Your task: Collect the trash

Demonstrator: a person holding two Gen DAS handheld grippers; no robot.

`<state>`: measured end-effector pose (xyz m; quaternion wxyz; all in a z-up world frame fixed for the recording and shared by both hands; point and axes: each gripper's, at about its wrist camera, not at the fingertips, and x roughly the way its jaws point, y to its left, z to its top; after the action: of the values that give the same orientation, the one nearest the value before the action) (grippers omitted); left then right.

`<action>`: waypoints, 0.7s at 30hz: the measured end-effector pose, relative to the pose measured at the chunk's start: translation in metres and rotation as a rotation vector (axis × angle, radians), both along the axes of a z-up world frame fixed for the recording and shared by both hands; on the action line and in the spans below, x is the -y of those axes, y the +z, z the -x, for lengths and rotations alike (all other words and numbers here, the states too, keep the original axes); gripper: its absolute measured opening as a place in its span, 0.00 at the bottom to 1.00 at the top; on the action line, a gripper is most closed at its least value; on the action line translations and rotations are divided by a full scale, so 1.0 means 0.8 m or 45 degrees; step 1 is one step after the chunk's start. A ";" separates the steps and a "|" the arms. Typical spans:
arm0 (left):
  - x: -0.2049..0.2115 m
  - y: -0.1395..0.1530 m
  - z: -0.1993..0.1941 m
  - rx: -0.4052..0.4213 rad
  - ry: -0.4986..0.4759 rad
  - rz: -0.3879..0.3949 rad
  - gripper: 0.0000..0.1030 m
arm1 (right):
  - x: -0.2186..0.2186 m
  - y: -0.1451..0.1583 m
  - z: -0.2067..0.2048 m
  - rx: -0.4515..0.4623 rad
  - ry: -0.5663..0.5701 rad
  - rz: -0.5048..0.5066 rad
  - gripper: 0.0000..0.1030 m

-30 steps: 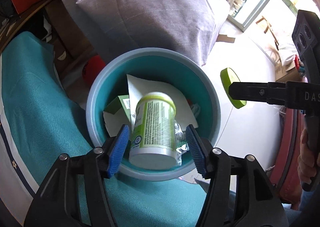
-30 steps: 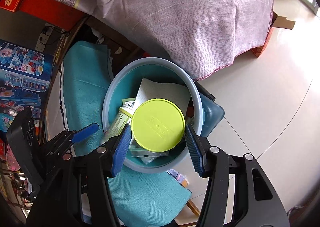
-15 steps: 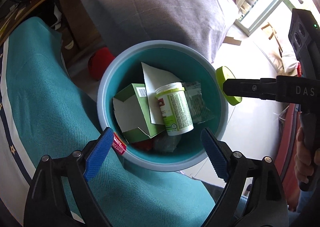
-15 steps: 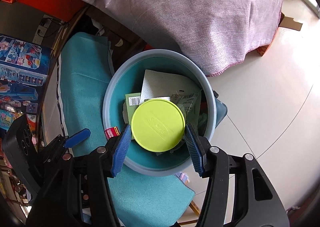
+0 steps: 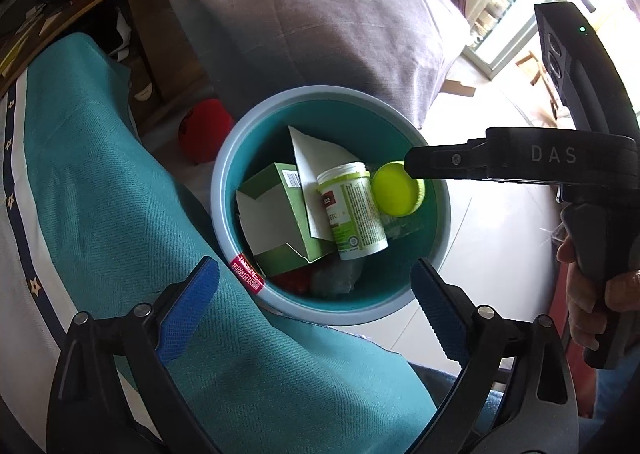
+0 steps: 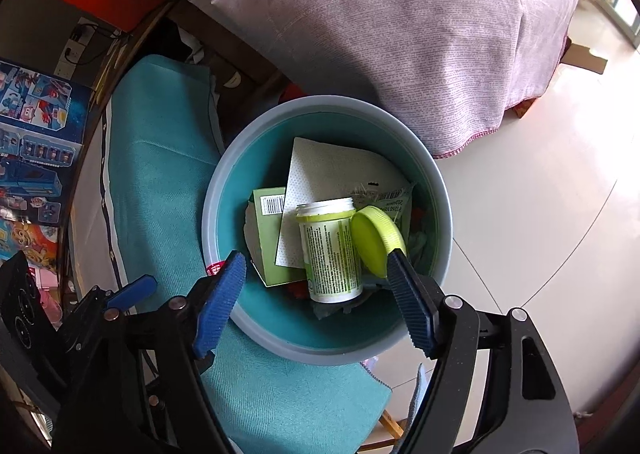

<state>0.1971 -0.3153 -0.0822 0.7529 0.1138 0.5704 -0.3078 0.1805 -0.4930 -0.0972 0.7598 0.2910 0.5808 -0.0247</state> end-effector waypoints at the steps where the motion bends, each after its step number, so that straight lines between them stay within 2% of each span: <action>1: -0.002 0.001 0.000 -0.001 0.001 0.003 0.94 | -0.002 0.001 0.001 -0.001 0.001 0.001 0.71; 13: -0.028 0.016 0.021 0.012 0.026 0.024 0.94 | -0.013 0.024 0.026 0.009 -0.028 0.008 0.80; 21: -0.049 0.035 0.044 0.042 0.034 0.025 0.96 | -0.033 0.059 0.056 0.097 0.019 0.065 0.86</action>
<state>0.1617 -0.2761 -0.0538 0.7673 0.1037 0.5564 -0.3014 0.1359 -0.4662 -0.0496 0.7888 0.2681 0.5527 -0.0228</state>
